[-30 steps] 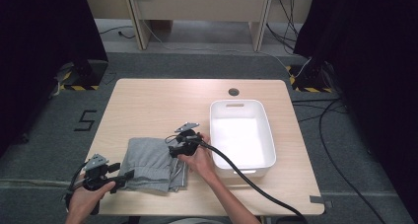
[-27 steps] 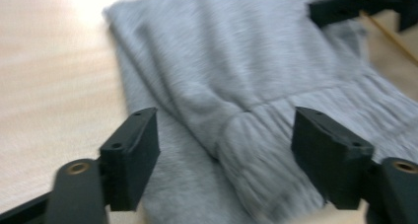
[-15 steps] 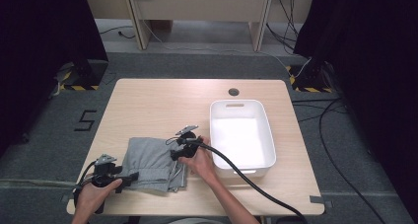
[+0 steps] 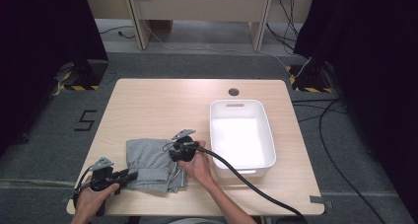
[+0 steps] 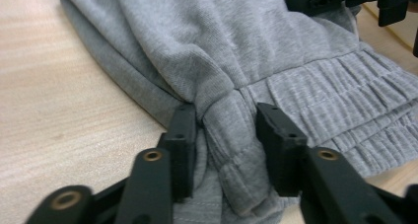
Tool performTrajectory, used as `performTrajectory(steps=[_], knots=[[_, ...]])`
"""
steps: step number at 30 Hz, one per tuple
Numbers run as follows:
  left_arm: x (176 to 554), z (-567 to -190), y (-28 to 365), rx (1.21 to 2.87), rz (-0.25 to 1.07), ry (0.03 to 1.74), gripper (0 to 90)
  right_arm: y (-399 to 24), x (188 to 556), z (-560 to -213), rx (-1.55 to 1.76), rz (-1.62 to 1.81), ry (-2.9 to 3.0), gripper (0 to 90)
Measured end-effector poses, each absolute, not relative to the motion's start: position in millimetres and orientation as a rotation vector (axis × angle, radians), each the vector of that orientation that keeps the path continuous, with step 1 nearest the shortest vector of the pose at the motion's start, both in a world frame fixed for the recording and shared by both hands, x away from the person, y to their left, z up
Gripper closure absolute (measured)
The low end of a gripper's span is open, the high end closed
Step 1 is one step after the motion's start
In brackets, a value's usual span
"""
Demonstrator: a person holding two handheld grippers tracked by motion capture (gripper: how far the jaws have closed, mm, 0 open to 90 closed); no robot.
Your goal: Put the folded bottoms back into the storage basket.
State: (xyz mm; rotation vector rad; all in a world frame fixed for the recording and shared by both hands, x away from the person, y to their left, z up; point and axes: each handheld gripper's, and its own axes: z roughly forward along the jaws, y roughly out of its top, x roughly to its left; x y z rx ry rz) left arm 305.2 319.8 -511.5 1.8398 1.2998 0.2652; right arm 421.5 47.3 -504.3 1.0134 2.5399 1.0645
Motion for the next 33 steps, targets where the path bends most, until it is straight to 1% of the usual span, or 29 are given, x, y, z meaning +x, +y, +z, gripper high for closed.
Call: performTrajectory(steps=[5, 11, 13, 20, 26, 33], knots=[[303, -503, 316, 1.88, 0.312, 1.255, 69.6, 43, 420, -501, 0.998, 1.109, 2.537, 61.6], [301, -485, 310, 1.908, 0.3, 1.187, 71.0, 39, 411, -487, 0.949, 1.197, 2.477, 64.2], [299, -478, 308, 1.921, 0.299, 1.156, 71.2, 38, 406, -479, 0.917, 1.237, 2.457, 64.9], [294, -454, 308, 1.881, 0.305, 1.107, 71.4, 29, 400, -453, 0.878, 1.321, 2.402, 66.3], [296, -423, 304, 1.876, 0.304, 1.042, 71.3, 16, 397, -425, 0.863, 1.383, 2.366, 66.4], [303, -389, 291, 1.878, 0.309, 0.965, 71.3, -5, 397, -390, 0.864, 1.429, 2.318, 66.4]])
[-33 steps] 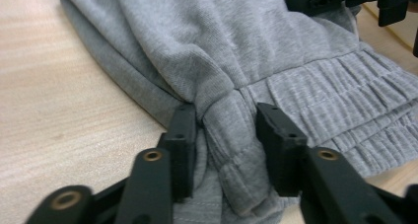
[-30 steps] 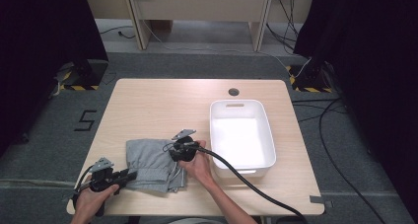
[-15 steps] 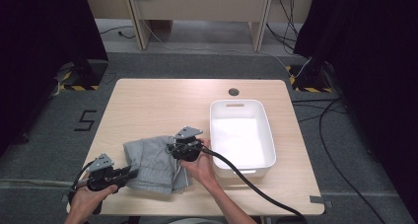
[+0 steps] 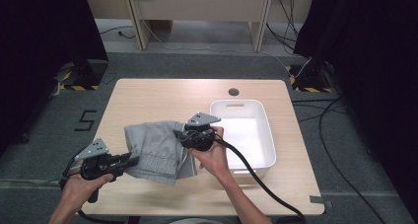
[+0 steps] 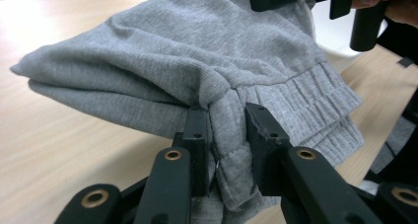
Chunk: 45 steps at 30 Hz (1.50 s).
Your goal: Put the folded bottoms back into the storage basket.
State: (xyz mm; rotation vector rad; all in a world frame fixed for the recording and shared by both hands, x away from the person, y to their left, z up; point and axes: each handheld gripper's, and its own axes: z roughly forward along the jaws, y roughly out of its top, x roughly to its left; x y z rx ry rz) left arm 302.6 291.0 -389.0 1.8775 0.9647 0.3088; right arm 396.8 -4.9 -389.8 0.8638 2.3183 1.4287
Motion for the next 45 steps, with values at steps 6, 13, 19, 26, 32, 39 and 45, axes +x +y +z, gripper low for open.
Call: performTrajectory(steps=[6, 13, 19, 26, 32, 39, 45], knots=[[317, -358, 275, 1.891, 0.296, 0.904, 71.2, -27, 407, -358, 0.862, 1.461, 2.279, 66.4], [333, -336, 255, 1.885, 0.303, 0.85, 71.2, -52, 420, -334, 0.893, 1.474, 2.25, 66.4], [347, -327, 234, 1.88, 0.302, 0.813, 71.2, -73, 427, -319, 0.901, 1.45, 2.214, 66.5], [363, -326, 204, 1.886, 0.278, 0.775, 71.2, -101, 431, -310, 0.935, 1.397, 2.182, 66.6], [378, -330, 176, 1.914, 0.255, 0.754, 71.2, -128, 437, -318, 0.994, 1.364, 2.174, 66.6], [391, -337, 143, 1.941, 0.237, 0.722, 71.2, -159, 440, -324, 1.058, 1.337, 2.154, 66.6], [398, -342, 118, 1.955, 0.233, 0.695, 71.2, -183, 440, -327, 1.094, 1.307, 2.132, 66.6]])
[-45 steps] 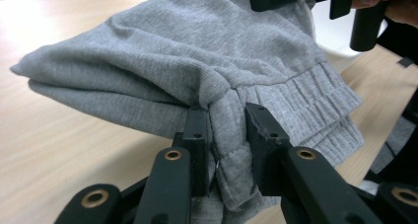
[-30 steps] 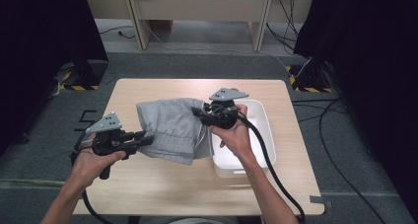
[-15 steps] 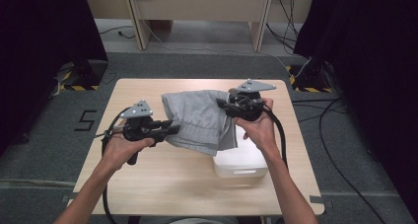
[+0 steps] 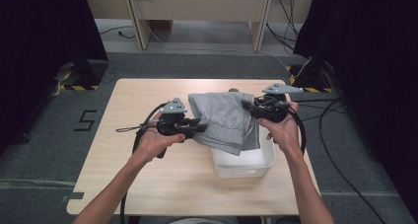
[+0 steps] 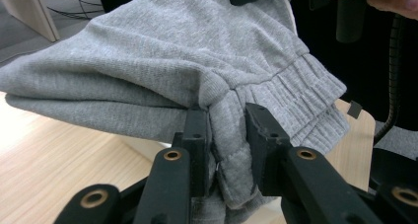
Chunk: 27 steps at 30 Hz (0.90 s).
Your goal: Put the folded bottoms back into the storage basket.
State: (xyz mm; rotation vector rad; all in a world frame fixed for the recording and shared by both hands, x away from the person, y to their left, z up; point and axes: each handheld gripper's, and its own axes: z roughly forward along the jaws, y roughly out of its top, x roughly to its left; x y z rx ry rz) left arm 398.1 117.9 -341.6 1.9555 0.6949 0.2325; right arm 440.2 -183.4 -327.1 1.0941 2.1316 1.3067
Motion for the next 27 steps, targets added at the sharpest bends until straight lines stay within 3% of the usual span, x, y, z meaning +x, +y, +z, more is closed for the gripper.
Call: performTrajectory(steps=[27], knots=[[422, -402, 52, 2.09, 0.202, 0.725, 70.9, -224, 467, -394, 1.281, 1.149, 2.207, 66.5]])
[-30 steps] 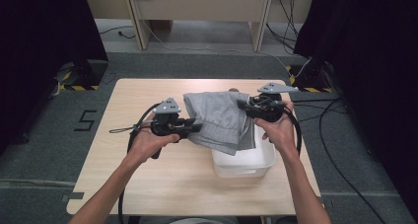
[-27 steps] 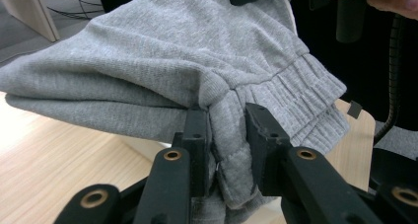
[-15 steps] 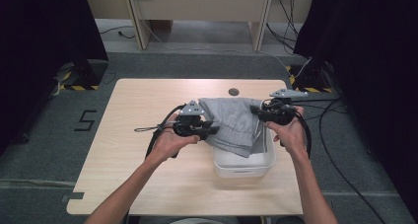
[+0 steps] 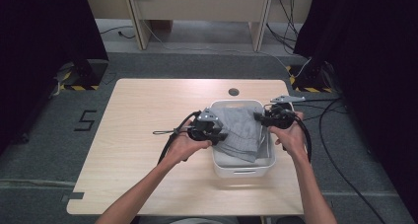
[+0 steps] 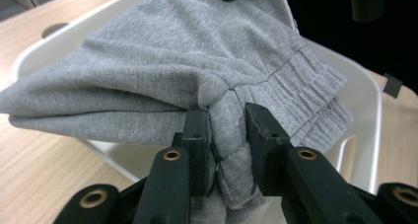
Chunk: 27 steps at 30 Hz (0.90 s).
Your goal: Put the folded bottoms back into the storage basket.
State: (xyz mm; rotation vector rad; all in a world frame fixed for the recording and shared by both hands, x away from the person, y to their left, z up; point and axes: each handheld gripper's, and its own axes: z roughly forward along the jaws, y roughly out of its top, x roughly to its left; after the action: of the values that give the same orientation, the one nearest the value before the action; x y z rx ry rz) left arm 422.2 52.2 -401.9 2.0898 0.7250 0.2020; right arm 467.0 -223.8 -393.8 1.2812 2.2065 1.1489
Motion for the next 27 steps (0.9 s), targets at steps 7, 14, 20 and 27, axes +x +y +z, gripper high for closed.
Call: performTrajectory(steps=[7, 14, 20, 27], knots=[[424, -410, 44, 2.115, 0.198, 0.723, 70.8, -229, 468, -405, 1.312, 1.122, 2.217, 66.5], [425, -419, 38, 2.15, 0.204, 0.724, 70.6, -227, 470, -414, 1.302, 1.091, 2.239, 66.4], [426, -428, 33, 2.182, 0.215, 0.731, 70.1, -224, 473, -421, 1.304, 1.064, 2.26, 66.2], [423, -437, 30, 2.211, 0.209, 0.734, 67.8, -219, 476, -428, 1.286, 1.029, 2.305, 65.7]])
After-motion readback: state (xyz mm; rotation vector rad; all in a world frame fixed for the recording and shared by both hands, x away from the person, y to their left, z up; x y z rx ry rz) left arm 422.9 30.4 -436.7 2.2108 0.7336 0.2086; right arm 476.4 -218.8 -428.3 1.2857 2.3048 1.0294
